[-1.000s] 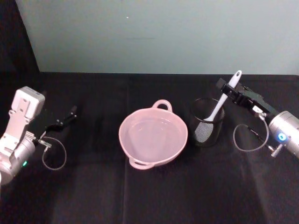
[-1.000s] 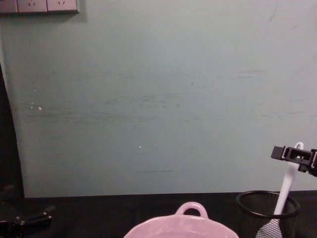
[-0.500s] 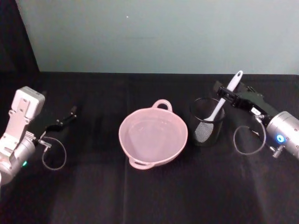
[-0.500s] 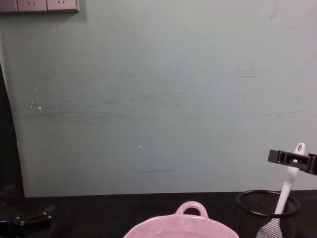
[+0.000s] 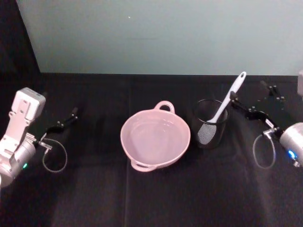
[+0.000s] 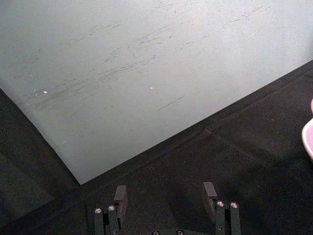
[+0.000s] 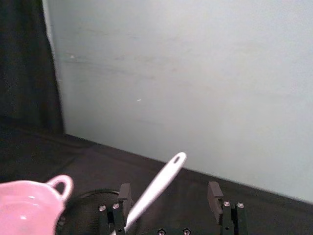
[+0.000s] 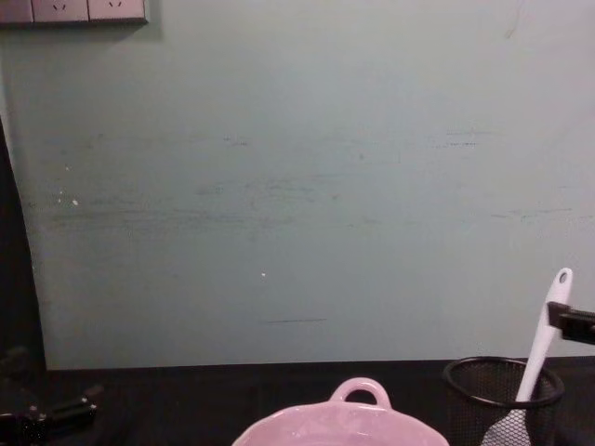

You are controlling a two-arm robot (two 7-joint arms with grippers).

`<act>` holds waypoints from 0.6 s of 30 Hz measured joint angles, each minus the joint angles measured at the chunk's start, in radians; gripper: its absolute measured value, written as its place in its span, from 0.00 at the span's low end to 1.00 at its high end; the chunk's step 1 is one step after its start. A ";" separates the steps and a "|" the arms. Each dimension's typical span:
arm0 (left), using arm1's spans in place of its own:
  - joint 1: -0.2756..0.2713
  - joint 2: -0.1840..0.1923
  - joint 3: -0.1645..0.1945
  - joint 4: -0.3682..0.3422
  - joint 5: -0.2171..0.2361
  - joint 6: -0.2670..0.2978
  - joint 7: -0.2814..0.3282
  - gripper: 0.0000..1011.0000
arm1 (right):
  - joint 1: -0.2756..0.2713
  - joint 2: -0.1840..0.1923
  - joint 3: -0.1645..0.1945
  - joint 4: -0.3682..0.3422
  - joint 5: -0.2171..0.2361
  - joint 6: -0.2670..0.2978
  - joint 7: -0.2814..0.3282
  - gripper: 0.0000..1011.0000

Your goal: Use the one hand to pick up the spoon and stir the clear water in the bowl.

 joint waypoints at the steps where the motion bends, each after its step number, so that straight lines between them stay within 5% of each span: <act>1: 0.000 0.000 0.000 0.000 0.000 0.000 0.000 1.00 | 0.000 0.000 0.000 0.000 0.000 0.000 0.000 0.99; 3: 0.000 0.000 0.000 0.000 0.000 0.000 0.000 1.00 | -0.046 0.011 0.023 -0.032 -0.048 -0.042 -0.048 0.99; 7: 0.000 0.000 0.000 0.000 0.000 0.000 0.000 1.00 | -0.116 0.017 0.070 -0.073 -0.075 -0.090 -0.100 0.99; 18: 0.000 0.000 0.000 0.000 0.000 0.000 0.000 1.00 | -0.232 -0.028 0.168 -0.046 -0.079 -0.212 -0.172 0.99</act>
